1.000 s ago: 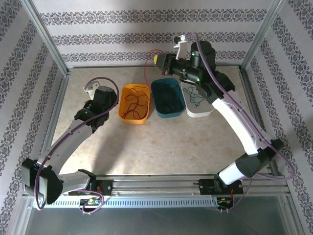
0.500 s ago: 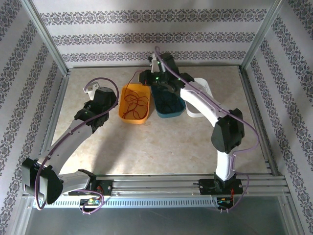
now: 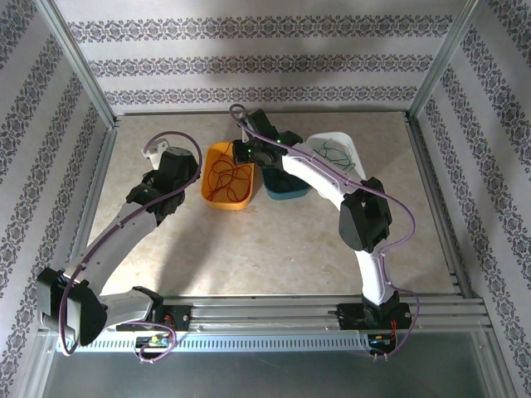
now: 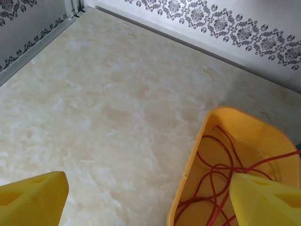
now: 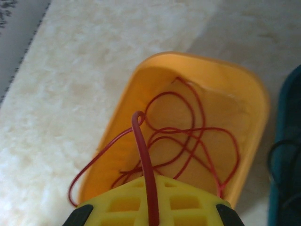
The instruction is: Untangle the cables
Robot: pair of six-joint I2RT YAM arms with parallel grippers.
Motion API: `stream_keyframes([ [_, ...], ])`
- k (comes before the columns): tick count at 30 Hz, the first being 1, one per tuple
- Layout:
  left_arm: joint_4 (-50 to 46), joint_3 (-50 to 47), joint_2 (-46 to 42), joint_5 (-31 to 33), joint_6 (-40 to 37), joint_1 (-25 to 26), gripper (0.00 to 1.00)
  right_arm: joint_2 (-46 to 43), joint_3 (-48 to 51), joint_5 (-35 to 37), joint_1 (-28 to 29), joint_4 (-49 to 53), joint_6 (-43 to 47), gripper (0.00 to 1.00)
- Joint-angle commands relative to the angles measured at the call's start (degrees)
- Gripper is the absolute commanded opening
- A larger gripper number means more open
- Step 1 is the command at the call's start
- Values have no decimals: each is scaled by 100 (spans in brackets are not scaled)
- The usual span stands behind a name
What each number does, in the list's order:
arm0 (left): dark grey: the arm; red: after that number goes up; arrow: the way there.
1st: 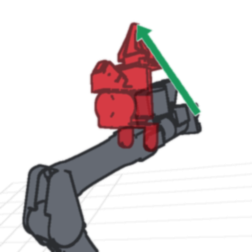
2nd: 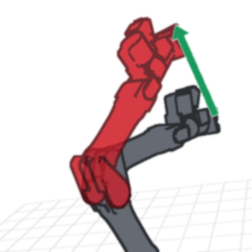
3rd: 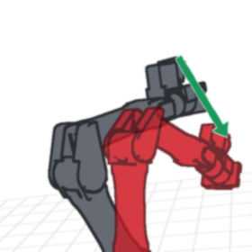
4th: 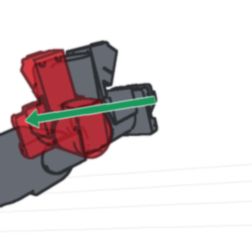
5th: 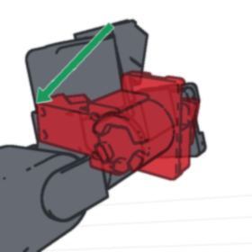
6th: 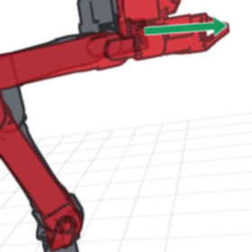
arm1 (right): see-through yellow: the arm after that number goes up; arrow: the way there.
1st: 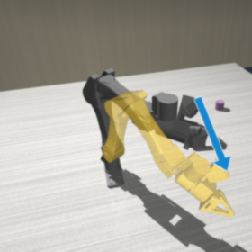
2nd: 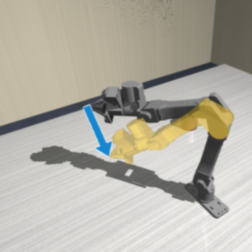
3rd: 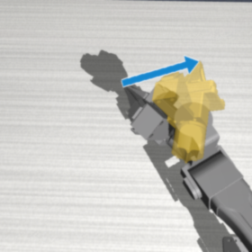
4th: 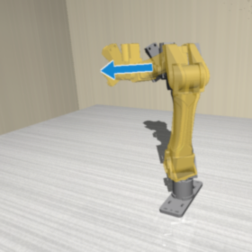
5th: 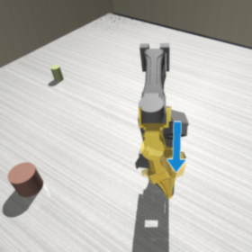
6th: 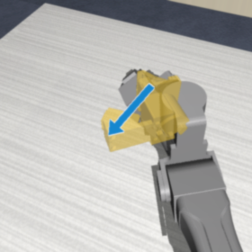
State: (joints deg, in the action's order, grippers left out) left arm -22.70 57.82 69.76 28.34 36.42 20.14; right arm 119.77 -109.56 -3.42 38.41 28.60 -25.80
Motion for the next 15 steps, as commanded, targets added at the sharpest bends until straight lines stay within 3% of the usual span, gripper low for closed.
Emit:
stream_keyframes([
  [1, -178, 118, -55, -41, -178, -46, 89, 333, -487, 926, 92, 511, 542, 0],
  [8, -187, 221, 6, -33, -276, -47, 89, 996, -1429, 1839, 354, 1205, 1240, 0],
  [15, -187, 282, 80, -84, -285, -51, 89, 1363, -1737, 2147, 498, 1406, 1572, 0],
])
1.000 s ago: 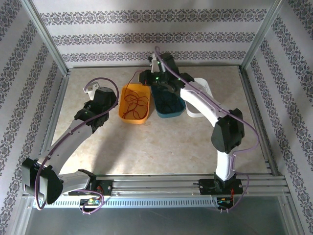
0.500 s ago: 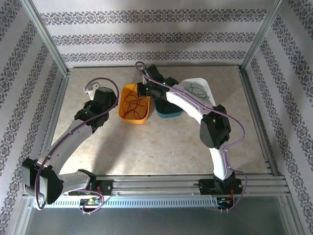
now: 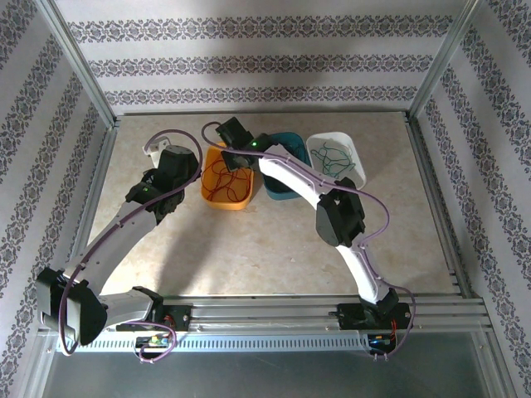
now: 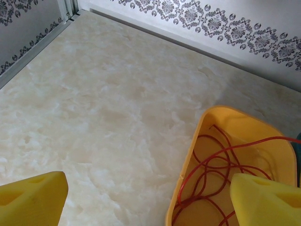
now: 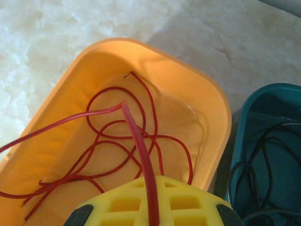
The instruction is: Untangle the cables
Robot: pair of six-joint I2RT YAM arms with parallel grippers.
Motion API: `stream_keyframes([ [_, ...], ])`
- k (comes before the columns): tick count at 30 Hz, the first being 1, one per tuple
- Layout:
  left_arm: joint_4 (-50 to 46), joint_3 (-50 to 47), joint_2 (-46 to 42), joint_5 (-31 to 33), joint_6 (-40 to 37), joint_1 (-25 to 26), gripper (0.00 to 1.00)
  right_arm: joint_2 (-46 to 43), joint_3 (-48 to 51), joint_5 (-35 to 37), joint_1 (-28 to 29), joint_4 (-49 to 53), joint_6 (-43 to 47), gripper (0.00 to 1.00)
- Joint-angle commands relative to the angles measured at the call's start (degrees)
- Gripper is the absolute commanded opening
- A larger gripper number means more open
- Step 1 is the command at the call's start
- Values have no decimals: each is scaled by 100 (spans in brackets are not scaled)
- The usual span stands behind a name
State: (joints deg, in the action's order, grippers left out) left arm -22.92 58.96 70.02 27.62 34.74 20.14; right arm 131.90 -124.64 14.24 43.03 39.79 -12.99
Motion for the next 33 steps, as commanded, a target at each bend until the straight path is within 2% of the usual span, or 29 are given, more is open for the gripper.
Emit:
stream_keyframes([
  [1, -168, 168, 60, -24, -117, -47, 89, 195, -257, 430, 53, 309, 329, 0],
  [7, -169, 152, 100, -94, -104, -51, 89, 591, -531, 545, 110, 531, 443, 0],
  [20, -196, 176, 131, -168, -160, -50, 90, 981, -814, 74, 106, 706, 122, 0],
  [22, -196, 186, 138, -178, -161, -47, 90, 937, -865, 122, 106, 714, 113, 10],
  [25, -210, 209, 153, -201, -169, -46, 90, 781, -854, 184, 85, 653, 79, 33],
  [29, -204, 230, 153, -232, -185, -49, 90, 416, -726, 270, 75, 449, 65, 46],
  [33, -190, 231, 153, -226, -196, -50, 90, -112, -449, 320, 49, 177, 60, 49],
])
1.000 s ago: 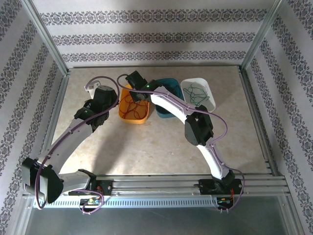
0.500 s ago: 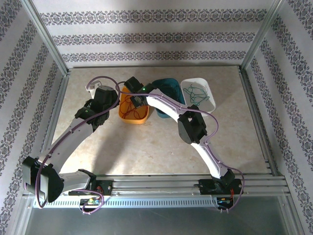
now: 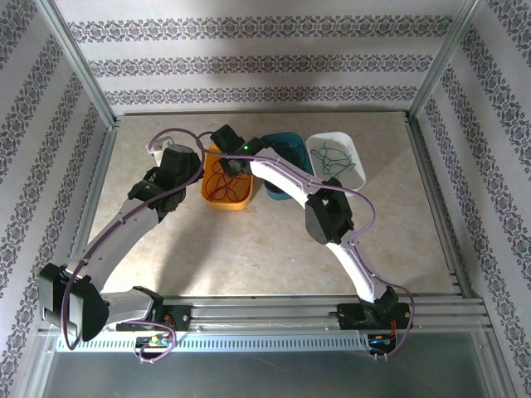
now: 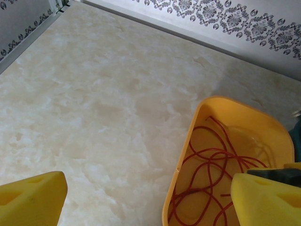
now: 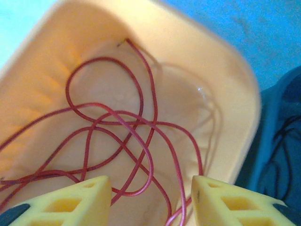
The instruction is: Untangle the cables
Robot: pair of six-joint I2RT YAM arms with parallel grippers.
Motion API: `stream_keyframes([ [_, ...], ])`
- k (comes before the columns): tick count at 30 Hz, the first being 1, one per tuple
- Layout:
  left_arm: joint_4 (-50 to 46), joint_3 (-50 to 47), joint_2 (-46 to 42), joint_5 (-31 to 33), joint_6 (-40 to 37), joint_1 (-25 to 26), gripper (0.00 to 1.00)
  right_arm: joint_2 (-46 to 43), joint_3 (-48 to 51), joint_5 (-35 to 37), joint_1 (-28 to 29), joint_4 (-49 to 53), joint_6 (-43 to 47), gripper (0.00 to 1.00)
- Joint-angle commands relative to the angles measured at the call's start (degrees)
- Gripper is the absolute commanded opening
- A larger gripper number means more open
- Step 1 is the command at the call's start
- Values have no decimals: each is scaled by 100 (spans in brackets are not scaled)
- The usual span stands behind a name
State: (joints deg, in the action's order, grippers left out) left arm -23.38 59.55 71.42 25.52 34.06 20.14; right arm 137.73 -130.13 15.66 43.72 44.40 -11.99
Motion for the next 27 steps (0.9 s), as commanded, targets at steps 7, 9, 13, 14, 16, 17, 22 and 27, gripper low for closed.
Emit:
stream_keyframes([
  [7, -62, -123, -77, 394, -321, -53, 91, -2996, 2629, 355, -288, -1760, -199, 60],
  [9, 0, -341, -149, 679, -442, -59, 94, -4006, 3804, 471, -550, -2286, -383, 63],
  [13, 62, -861, -343, 1872, -563, -125, 99, -6309, 6658, 801, -1407, -3486, -687, 96],
  [14, 182, -1038, -409, 2125, -619, -188, 99, -6865, 7332, 891, -1649, -3793, -573, 98],
  [16, 398, -1331, -478, 2387, -655, -367, 99, -7745, 8485, 1073, -2073, -4225, -232, 98],
  [17, 526, -1468, -487, 2398, -688, -495, 99, -8114, 8928, 1116, -2284, -4438, 13, 98],
  [22, 1521, -2155, -124, 2404, -1252, -778, 99, -9108, 10911, 1273, -2896, -5924, 1065, 98],
  [27, 1893, -2404, 547, 2482, -1236, -788, 99, -8499, 11600, 1446, -3417, -6830, 409, 98],
])
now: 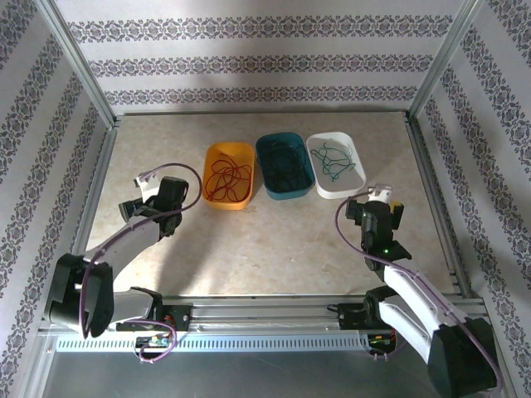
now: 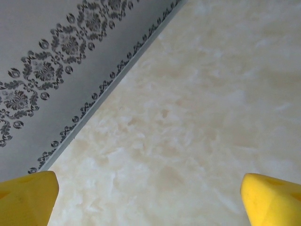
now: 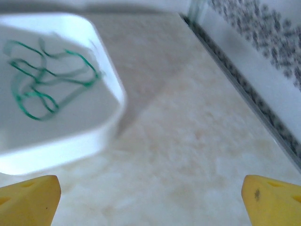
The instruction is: Untangle the cables
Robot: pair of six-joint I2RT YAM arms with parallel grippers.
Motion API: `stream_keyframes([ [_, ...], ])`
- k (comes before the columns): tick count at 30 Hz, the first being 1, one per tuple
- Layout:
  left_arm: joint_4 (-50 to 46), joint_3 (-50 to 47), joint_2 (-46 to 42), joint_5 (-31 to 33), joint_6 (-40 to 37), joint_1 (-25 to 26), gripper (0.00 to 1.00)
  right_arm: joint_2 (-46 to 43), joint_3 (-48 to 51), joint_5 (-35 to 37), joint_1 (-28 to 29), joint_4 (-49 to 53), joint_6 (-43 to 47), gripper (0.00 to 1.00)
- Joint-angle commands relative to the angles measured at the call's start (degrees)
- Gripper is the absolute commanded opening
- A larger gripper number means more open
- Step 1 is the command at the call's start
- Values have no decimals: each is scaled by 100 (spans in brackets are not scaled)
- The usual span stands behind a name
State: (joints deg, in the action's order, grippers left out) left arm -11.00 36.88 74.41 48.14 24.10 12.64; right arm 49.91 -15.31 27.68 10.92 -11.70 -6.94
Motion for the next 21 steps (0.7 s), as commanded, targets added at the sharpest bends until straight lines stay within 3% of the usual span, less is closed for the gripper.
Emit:
stream_keyframes([
  [1, 1061, -288, 379, 116, -338, -43, 99, 663, 222, 368, -151, -1664, -94, 98],
  [2, 1466, -344, 496, -11, -639, -57, 99, 1131, 289, 413, -173, -2344, 26, 98],
  [4, 2009, -375, 593, -75, -822, -52, 99, 1676, -58, 552, -121, -2504, 202, 98],
  [8, 4123, -804, 877, -746, -1581, -153, 99, 2652, -180, -5, -353, -3839, 430, 98],
  [10, 4519, -725, 1111, -1247, -1991, -236, 99, 3367, -129, -723, -651, -4805, 362, 98],
  [13, 4654, -563, 1338, -1732, -2419, -307, 99, 3582, -226, -2037, -718, -4531, 713, 98],
  [14, 5092, -740, 1410, -1910, -2520, -329, 99, 4052, -105, -2193, -721, -5616, 743, 98],
  [15, 5867, -995, 1579, -2158, -2631, -421, 99, 3973, -72, -2188, -726, -5586, 719, 98],
  [16, 5952, -1059, 1544, -2221, -2527, -517, 99, 3691, -155, -2214, -803, -4921, 648, 98],
  [17, 5313, -972, 1343, -2414, -2281, -609, 99, 3636, -240, -2347, -912, -4643, 562, 98],
  [19, 6142, -1262, 1435, -2723, -2395, -736, 99, 3910, -290, -2290, -1036, -5048, 345, 98],
  [21, 6048, -1325, 1379, -3257, -2372, -814, 99, 3758, -392, -2100, -1039, -4575, 306, 98],
])
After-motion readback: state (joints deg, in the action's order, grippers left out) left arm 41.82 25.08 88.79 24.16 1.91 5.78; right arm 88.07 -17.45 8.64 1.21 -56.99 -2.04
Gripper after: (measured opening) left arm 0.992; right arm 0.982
